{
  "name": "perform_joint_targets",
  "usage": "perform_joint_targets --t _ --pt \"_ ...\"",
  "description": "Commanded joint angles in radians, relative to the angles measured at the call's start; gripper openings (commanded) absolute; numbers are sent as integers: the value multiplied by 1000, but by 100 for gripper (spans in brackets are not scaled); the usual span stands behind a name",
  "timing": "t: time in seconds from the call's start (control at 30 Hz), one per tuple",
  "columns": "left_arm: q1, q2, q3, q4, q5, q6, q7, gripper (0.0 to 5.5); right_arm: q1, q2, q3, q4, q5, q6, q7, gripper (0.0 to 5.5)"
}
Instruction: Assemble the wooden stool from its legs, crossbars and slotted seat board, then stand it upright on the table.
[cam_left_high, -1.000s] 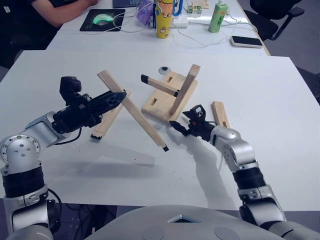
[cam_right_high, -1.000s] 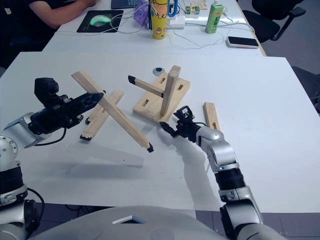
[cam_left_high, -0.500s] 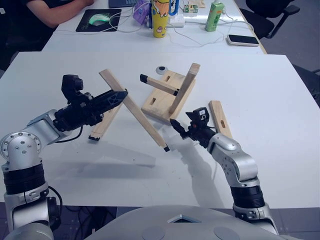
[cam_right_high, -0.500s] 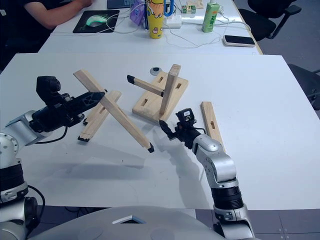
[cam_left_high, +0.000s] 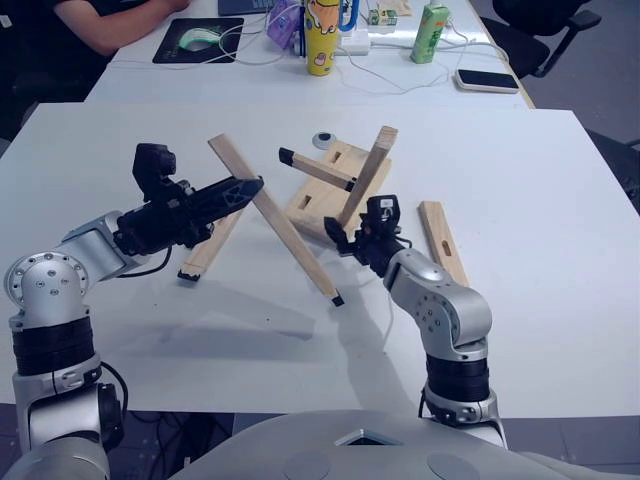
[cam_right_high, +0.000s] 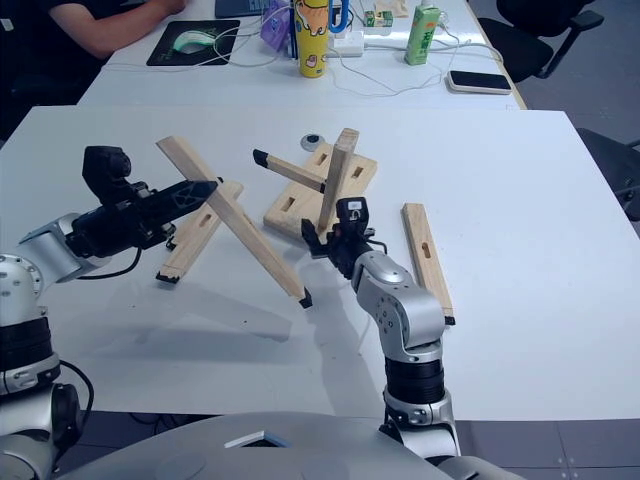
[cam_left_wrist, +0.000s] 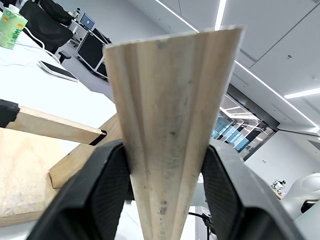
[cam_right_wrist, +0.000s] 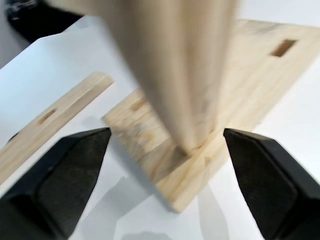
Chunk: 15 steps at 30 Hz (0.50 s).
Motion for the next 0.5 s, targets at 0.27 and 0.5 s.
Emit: perform_joint_targets --t 0.27,0.5 --pt "-27 -6 -19 15 31 -4 -21 209 -35 17 -35 106 -25 -91 -76 417" --pt "-6 -11 -6 -3 26 -11 -8 209 -59 -94 -12 68 -88 -86 -45 417"
